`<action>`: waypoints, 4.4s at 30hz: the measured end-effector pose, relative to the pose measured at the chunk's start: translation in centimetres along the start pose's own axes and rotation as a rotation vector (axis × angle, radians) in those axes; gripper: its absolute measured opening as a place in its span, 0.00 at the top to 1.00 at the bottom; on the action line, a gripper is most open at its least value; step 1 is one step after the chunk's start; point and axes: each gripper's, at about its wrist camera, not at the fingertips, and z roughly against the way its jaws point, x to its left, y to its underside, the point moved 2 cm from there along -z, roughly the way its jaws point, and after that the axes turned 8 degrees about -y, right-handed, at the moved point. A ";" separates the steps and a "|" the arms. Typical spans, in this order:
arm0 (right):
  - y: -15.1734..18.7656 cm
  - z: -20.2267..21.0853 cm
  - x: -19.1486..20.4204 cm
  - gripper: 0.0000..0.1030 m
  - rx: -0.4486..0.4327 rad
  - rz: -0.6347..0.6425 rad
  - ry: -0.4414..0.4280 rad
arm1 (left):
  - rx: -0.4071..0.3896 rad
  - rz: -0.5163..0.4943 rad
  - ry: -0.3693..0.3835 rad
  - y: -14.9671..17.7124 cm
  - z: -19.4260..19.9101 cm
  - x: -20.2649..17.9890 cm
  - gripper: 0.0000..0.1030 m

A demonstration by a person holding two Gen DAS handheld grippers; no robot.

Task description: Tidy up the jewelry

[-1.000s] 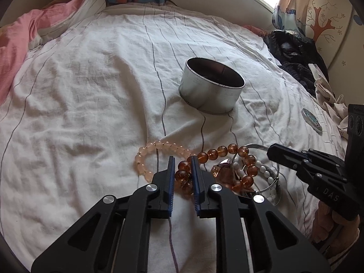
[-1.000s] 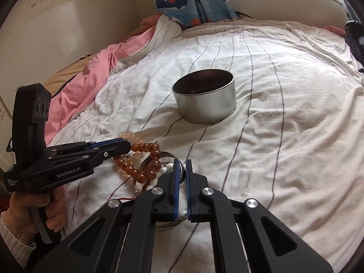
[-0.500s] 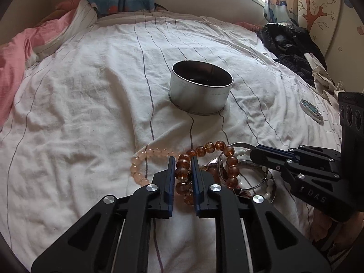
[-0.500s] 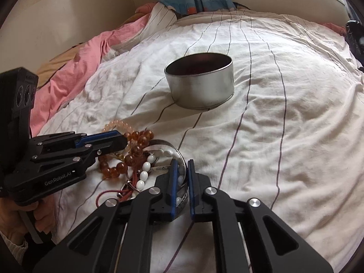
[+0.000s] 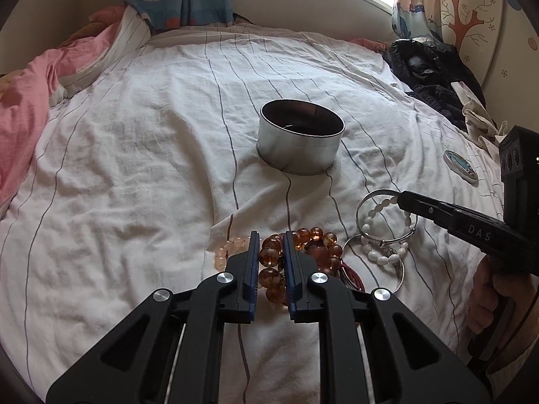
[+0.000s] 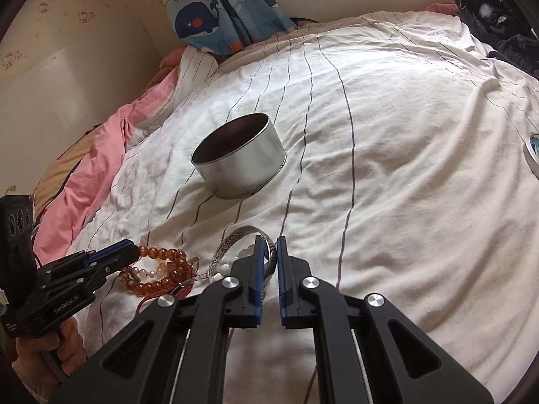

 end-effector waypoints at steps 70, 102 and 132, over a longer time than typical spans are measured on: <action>0.3 -1.0 2.0 0.96 0.026 0.066 -0.041 | 0.062 -0.051 0.003 -1.1 -1.6 -1.0 0.87; -0.1 0.2 1.9 0.96 -0.010 0.036 -0.072 | -0.042 0.014 0.288 -2.8 6.2 -2.5 0.90; -9.5 -5.2 3.0 0.96 -0.122 0.236 0.173 | -0.085 0.355 0.212 -11.3 -7.7 -0.5 0.89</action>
